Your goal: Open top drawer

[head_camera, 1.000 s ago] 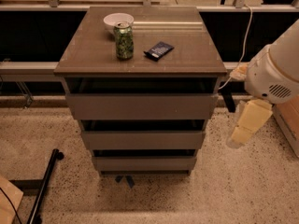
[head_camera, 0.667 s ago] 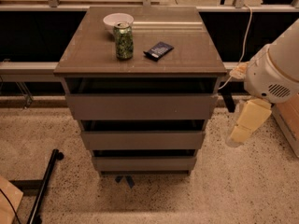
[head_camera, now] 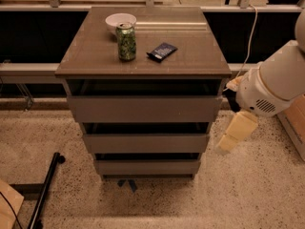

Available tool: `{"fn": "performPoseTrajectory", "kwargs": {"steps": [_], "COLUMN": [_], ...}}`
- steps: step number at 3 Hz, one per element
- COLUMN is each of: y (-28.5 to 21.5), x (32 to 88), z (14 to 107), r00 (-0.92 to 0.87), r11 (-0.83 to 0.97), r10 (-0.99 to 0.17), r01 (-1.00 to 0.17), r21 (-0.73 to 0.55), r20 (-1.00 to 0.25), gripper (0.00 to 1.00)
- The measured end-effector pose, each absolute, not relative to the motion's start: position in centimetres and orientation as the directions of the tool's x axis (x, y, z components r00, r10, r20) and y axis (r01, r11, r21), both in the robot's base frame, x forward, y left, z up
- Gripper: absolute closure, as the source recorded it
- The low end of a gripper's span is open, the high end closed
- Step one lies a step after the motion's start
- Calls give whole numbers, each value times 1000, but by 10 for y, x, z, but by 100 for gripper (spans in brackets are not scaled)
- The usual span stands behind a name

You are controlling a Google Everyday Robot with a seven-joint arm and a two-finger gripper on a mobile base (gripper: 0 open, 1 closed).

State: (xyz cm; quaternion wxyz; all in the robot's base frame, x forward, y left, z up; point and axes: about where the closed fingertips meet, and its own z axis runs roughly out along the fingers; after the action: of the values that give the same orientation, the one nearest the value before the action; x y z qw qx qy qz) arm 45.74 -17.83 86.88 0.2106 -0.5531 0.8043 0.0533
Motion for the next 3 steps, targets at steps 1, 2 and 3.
{"fn": "performPoseTrajectory", "kwargs": {"steps": [1, 2, 3], "y": [-176, -185, -184], "x": [483, 505, 508], "z": [842, 815, 802], "r00": [-297, -336, -357], "r11": [395, 435, 443], "r10": [-847, -795, -783], "r01": [-907, -896, -895], "r21": [-147, -90, -55], "r20": [-442, -505, -509], "gripper": [0, 0, 0]}}
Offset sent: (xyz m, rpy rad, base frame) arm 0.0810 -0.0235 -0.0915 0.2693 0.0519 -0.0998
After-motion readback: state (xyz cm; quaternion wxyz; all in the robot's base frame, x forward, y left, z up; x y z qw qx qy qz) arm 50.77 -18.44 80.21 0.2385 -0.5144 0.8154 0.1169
